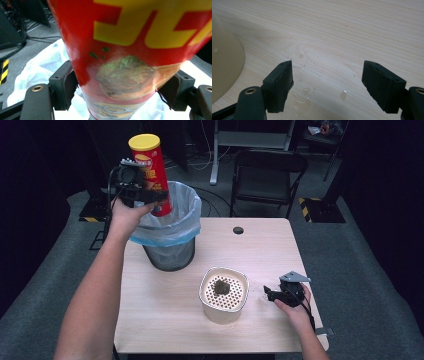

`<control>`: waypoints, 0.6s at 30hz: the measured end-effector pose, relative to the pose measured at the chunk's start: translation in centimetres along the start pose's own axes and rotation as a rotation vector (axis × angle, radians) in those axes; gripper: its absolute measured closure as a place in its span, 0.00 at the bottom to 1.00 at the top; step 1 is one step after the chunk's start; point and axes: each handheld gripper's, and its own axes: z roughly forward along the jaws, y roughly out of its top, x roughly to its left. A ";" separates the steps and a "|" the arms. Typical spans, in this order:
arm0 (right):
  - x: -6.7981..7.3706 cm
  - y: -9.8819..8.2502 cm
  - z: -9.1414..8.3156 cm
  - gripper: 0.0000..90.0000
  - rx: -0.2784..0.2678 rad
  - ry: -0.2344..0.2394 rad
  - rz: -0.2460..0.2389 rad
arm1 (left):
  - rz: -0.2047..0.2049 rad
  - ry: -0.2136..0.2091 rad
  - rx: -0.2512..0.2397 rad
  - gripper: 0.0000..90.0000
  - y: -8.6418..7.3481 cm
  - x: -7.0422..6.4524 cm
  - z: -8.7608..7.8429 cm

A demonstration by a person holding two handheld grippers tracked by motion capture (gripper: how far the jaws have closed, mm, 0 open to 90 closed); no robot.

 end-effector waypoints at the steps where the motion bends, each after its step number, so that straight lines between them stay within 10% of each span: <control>1: 0.0 0.0 0.0 0.27 0.000 0.001 -0.002 | -0.015 0.003 0.004 0.27 -0.3 0.2 0.4; 18: 0.3 0.0 0.5 0.27 0.016 0.012 -0.031 | -0.064 0.033 0.076 0.27 -2.5 1.4 3.4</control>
